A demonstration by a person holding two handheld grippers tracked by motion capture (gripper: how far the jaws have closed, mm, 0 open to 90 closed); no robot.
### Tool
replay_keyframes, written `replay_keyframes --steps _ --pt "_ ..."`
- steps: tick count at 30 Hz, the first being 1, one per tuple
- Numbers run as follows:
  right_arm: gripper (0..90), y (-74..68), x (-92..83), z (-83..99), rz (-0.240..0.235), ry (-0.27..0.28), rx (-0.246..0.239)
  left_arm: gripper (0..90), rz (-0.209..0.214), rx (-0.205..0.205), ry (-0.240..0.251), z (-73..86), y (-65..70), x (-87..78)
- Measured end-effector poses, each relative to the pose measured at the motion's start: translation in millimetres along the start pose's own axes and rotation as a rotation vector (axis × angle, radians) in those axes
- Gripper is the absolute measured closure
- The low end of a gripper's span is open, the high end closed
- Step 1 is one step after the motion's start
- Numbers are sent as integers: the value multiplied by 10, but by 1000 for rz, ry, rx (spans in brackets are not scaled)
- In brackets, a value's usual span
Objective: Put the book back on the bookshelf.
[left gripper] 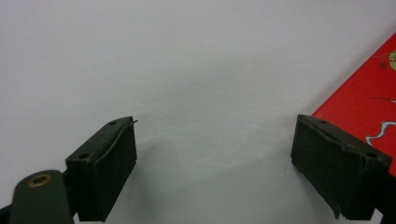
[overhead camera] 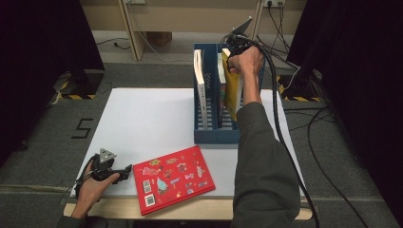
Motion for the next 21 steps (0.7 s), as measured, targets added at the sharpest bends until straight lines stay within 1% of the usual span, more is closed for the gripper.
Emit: replay_keyframes --steps 6,8,13,16,18,21 --pt "745 -4 162 20 8 -18 3 134 2 -4 3 0 -2 2" --pt "742 -5 190 14 6 -14 4 134 3 -5 2 1 -2 3" --pt "742 -5 309 63 6 -38 3 134 3 -6 4 1 -1 3" --pt "741 1 380 87 3 -43 1 134 4 -8 4 2 -1 3" --pt "740 1 402 91 4 -44 3 134 5 -8 3 2 -3 4" --pt "740 5 380 83 3 -35 3 134 4 -9 4 2 -1 3"
Point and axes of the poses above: each handheld gripper's, and its own axes: x roughly forward along the jaws, z roughly out of its underside, y roughly to its right, the point moved 8 cm from there along x, roughly forward along the jaws, and after that the axes turned 3 degrees about -y, right-handed, at the moved point
